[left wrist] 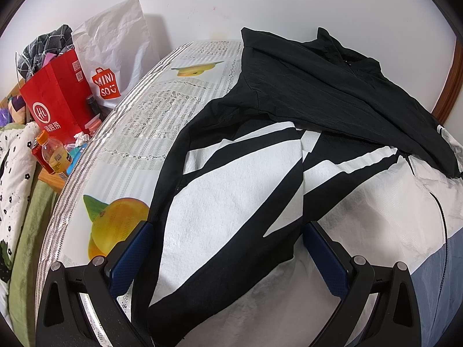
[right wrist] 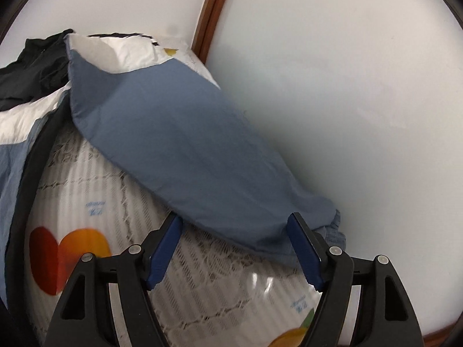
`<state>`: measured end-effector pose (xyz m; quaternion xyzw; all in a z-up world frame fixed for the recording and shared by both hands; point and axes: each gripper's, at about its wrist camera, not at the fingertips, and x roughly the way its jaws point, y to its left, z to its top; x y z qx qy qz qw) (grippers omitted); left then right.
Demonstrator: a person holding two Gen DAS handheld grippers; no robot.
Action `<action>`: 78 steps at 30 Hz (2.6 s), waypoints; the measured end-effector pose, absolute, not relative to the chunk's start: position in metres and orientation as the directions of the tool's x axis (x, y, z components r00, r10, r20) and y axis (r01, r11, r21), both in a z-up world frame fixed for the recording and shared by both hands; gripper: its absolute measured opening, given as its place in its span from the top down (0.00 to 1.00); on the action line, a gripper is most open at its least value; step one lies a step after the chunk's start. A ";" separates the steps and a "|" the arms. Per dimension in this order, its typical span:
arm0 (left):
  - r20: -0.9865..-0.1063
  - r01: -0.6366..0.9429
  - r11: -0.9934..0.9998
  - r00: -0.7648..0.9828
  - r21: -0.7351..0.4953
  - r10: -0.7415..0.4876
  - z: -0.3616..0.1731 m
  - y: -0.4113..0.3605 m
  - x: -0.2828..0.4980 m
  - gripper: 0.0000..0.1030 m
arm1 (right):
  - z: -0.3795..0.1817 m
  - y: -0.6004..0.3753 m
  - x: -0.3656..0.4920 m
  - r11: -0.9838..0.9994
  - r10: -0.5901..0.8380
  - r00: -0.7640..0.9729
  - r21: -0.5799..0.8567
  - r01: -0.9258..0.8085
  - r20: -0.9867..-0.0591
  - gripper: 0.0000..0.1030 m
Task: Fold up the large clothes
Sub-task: 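Grasp the blue-grey sleeve cuff with the right gripper, then fold the blue-grey sleeve across the jacket body with the right gripper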
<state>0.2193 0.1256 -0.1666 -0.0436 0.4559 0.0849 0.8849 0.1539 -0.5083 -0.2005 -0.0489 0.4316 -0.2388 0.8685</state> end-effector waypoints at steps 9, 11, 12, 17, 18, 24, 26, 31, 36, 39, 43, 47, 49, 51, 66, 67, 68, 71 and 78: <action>-0.819 -0.197 0.980 0.564 -0.008 0.107 -0.164 0.128 0.219 0.00 | -0.189 -0.510 0.170 0.884 -0.450 0.530 -0.271 0.382 -0.719 0.98; -0.813 -0.220 0.976 0.567 0.003 0.130 -0.159 0.130 0.218 0.01 | -0.164 -0.505 0.166 0.878 -0.465 0.569 -0.270 0.396 -0.678 0.98; -0.808 -0.217 0.976 0.575 -0.002 0.126 -0.156 0.131 0.217 0.01 | -0.153 -0.502 0.165 0.875 -0.472 0.589 -0.269 0.402 -0.656 0.98; -0.780 -0.187 0.982 0.615 -0.007 0.112 -0.133 0.134 0.211 0.00 | -0.085 -0.480 0.171 0.892 -0.440 0.703 -0.181 0.414 -0.559 0.98; -0.778 -0.178 0.984 0.618 -0.005 0.108 -0.130 0.135 0.211 0.00 | -0.077 -0.475 0.175 0.899 -0.427 0.719 -0.169 0.404 -0.548 0.98; -0.764 -0.162 0.986 0.641 -0.032 0.080 -0.110 0.149 0.206 0.00 | -0.019 -0.399 0.219 0.951 -0.311 0.838 -0.150 0.272 -0.449 0.98; -0.757 -0.186 0.982 0.646 -0.035 0.096 -0.106 0.156 0.204 0.00 | -0.005 -0.367 0.231 0.965 -0.260 0.867 -0.154 0.214 -0.425 0.98; -0.733 -0.177 0.983 0.676 -0.058 0.078 -0.104 0.166 0.202 0.00 | 0.008 -0.267 0.274 0.986 -0.072 0.909 -0.166 0.003 -0.411 0.98; -0.719 -0.186 0.980 0.690 -0.074 0.077 -0.108 0.177 0.203 0.00 | -0.009 -0.172 0.310 0.966 0.100 0.895 -0.173 -0.191 -0.435 0.98; -0.736 -0.203 0.975 0.672 -0.086 0.075 -0.113 0.184 0.205 0.01 | -0.026 -0.130 0.325 0.953 0.155 0.869 -0.160 -0.256 -0.469 0.98; -0.753 -0.181 0.979 0.656 -0.097 0.046 -0.118 0.188 0.205 0.01 | -0.066 -0.091 0.351 0.945 0.163 0.818 -0.152 -0.291 -0.552 0.98; -0.749 -0.167 0.984 0.659 -0.057 0.069 -0.118 0.186 0.203 0.01 | -0.098 -0.087 0.368 0.950 0.145 0.780 -0.133 -0.281 -0.609 0.86; -0.754 -0.158 0.985 0.654 -0.070 0.051 -0.117 0.184 0.204 0.01 | -0.106 -0.093 0.367 0.953 0.144 0.764 -0.118 -0.278 -0.629 0.40; -0.757 -0.150 0.986 0.651 -0.072 0.044 -0.114 0.178 0.206 0.01 | -0.108 -0.104 0.363 0.954 0.147 0.757 -0.110 -0.278 -0.637 0.23; -0.702 0.027 0.999 0.711 -0.026 -0.037 -0.068 0.078 0.226 0.01 | -0.082 -0.255 0.277 0.990 0.129 0.726 0.048 -0.132 -0.675 0.19; -0.700 0.043 0.999 0.713 -0.019 -0.044 -0.064 0.068 0.229 0.01 | -0.080 -0.269 0.273 0.992 0.117 0.724 0.048 -0.115 -0.679 0.19; -0.701 0.065 0.998 0.710 -0.022 -0.062 -0.062 0.058 0.232 0.01 | -0.079 -0.283 0.267 0.995 0.094 0.727 0.038 -0.093 -0.680 0.19; -0.717 0.125 0.992 0.688 -0.031 -0.110 -0.057 0.028 0.244 0.01 | -0.073 -0.321 0.250 0.999 0.021 0.744 -0.004 -0.032 -0.667 0.24; -0.737 0.253 0.967 0.649 -0.026 -0.189 -0.061 -0.045 0.278 0.01 | -0.061 -0.401 0.228 0.994 -0.099 0.749 -0.028 0.106 -0.655 0.56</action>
